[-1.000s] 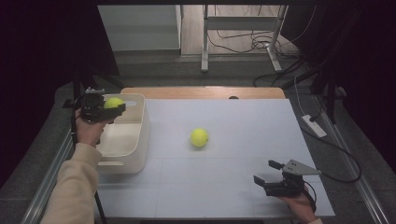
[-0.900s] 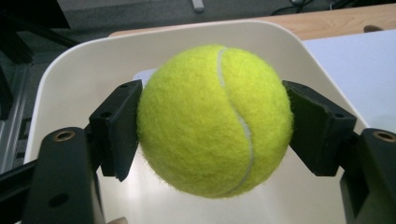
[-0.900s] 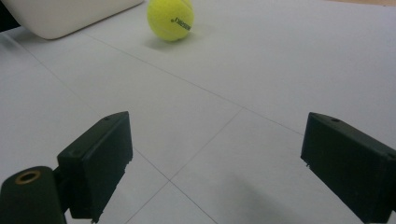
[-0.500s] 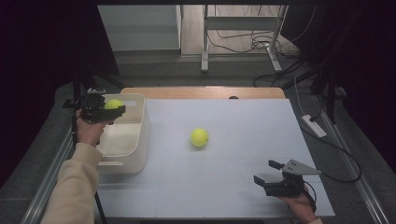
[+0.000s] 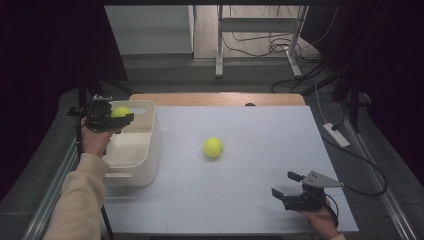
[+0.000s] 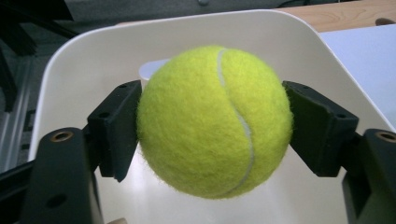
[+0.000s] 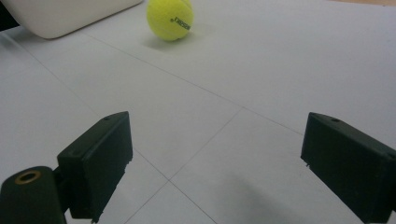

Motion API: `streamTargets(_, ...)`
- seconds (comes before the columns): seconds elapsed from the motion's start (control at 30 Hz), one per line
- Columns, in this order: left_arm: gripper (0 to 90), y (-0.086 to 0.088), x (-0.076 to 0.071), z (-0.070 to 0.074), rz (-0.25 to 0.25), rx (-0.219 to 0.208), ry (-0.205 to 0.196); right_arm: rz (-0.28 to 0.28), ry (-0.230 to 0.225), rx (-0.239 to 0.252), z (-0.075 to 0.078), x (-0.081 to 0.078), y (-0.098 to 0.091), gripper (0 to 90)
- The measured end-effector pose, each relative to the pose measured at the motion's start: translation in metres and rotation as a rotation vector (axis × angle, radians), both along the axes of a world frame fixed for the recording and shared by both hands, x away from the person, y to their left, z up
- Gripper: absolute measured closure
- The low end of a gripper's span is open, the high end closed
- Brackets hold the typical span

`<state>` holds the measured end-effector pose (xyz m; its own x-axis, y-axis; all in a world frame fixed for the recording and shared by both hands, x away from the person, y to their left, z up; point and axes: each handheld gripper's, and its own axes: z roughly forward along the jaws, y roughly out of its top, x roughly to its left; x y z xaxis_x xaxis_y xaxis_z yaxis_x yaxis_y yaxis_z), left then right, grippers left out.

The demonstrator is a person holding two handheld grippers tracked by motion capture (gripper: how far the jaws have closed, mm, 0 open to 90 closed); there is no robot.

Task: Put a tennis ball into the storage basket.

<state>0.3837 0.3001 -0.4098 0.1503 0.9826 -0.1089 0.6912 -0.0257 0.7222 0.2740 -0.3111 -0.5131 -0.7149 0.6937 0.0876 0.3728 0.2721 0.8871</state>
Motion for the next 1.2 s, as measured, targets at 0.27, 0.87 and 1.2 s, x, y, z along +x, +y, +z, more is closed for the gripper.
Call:
streamTargets(0.27, 16.2, -0.006, -0.009, 0.009, -0.044, -0.021, -0.061, 0.0, 0.0, -0.003, 0.0, 0.0, 0.0, 8.9)
streamTargets(0.87, 15.4, -0.024, -0.028, 0.017, -0.167, -0.055, -0.13, -0.003, 0.003, 0.002, 0.0, 0.002, 0.001, 8.9)
streamTargets(1.2, 15.6, -0.034, -0.038, 0.018, -0.243, -0.116, -0.167, -0.015, 0.004, 0.014, 0.001, 0.004, 0.0, 9.0)
